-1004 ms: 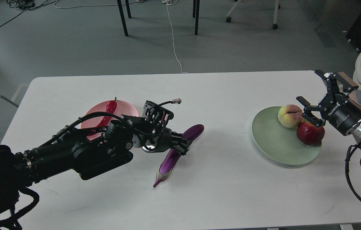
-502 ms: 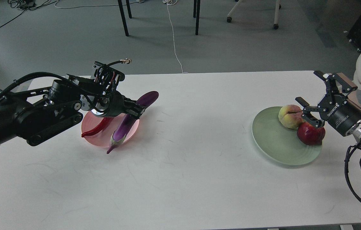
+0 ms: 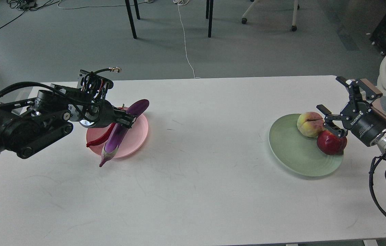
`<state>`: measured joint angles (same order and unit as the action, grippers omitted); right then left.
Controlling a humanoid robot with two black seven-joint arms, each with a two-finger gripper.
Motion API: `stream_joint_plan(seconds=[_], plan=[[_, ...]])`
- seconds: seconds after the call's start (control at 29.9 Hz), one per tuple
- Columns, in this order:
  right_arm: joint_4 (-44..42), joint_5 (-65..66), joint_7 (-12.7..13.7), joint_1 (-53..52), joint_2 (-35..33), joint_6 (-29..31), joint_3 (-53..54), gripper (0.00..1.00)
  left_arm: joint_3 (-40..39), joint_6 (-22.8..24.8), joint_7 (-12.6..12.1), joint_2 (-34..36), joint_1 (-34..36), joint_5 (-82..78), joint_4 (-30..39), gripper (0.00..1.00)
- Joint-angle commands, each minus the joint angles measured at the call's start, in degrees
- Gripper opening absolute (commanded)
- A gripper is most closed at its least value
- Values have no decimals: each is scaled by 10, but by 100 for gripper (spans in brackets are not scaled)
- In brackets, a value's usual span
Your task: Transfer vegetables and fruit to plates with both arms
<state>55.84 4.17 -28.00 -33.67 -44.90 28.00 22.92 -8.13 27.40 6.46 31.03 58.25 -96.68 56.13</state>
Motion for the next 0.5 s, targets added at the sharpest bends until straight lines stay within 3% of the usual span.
stream_joint_plan(seconds=[0.0, 0.07, 0.1, 0.23, 0.47], plan=[[1, 0, 0, 1, 0, 0, 1, 98, 0, -1, 3, 3, -9, 0, -2, 44], [1, 0, 0, 0, 0, 0, 1, 98, 0, -1, 4, 3, -10, -1, -1, 69], [1, 0, 0, 0, 0, 0, 1, 98, 0, -1, 4, 5, -10, -1, -1, 77], [1, 0, 0, 0, 1, 0, 1, 98, 0, -2, 4, 10, -10, -1, -1, 99], [1, 0, 0, 0, 0, 0, 3, 98, -22, -4, 6, 24, -9, 21, 9, 99]])
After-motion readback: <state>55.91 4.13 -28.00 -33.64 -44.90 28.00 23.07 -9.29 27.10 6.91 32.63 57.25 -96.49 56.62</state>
